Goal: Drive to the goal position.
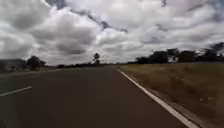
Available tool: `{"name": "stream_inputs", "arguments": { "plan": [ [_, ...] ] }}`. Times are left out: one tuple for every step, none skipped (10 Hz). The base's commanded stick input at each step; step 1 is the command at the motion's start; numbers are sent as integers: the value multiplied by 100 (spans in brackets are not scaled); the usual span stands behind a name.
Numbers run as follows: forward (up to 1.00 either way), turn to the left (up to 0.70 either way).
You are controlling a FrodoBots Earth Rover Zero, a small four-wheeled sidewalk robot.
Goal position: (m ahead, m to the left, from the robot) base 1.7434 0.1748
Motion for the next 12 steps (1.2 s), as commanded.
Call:
{"name": "stream_inputs", "arguments": {
  "plan": [
    [68,0],
    [68,-1],
    [68,-8],
    [68,-16],
    [67,-30],
    [58,0],
    [46,0],
    [38,0],
    [34,0],
    [37,0],
    [65,0],
    [6,0]
  ]
}}
